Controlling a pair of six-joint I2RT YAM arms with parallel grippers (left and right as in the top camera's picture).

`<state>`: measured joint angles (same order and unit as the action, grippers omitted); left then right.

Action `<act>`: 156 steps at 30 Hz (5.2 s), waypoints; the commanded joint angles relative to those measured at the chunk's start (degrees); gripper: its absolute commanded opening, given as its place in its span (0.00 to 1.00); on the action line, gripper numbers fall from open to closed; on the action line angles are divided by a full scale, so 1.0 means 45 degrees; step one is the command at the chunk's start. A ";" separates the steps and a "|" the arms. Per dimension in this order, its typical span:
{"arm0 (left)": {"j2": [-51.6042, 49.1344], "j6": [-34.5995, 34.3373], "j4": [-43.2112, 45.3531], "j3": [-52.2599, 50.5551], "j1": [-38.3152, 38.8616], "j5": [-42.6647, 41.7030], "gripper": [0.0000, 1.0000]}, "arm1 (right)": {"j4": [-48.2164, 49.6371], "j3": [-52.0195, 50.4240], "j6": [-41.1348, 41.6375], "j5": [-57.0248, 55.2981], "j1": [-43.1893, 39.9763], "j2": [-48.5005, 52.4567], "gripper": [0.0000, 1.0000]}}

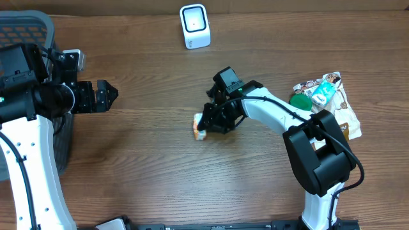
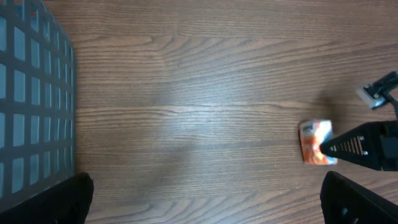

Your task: Scan the item barcode

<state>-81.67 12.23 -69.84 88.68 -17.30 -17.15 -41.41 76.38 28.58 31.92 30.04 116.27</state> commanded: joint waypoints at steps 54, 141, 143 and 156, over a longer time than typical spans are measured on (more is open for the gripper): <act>-0.0078 0.0189 0.0005 -0.0034 -0.0058 0.0000 1.00 | 0.0078 -0.0554 -0.0729 0.2225 -0.0534 -0.0554 0.04; -0.0078 0.0189 0.0005 -0.0034 -0.0058 0.0000 1.00 | 0.8301 0.8364 -1.5285 -1.6077 0.0165 0.3589 0.04; -0.0078 0.0189 0.0005 -0.0034 -0.0058 0.0000 1.00 | 0.8752 0.8364 -1.5732 -1.6077 0.0180 0.4104 0.04; -0.0078 0.0189 0.0000 -0.0034 -0.0058 0.0000 1.00 | 0.9879 0.8354 -1.6806 -1.5261 0.0238 0.5770 0.04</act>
<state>-81.67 12.23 -69.87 88.66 -17.30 -17.15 2.04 113.58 -46.19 -38.26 30.85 141.21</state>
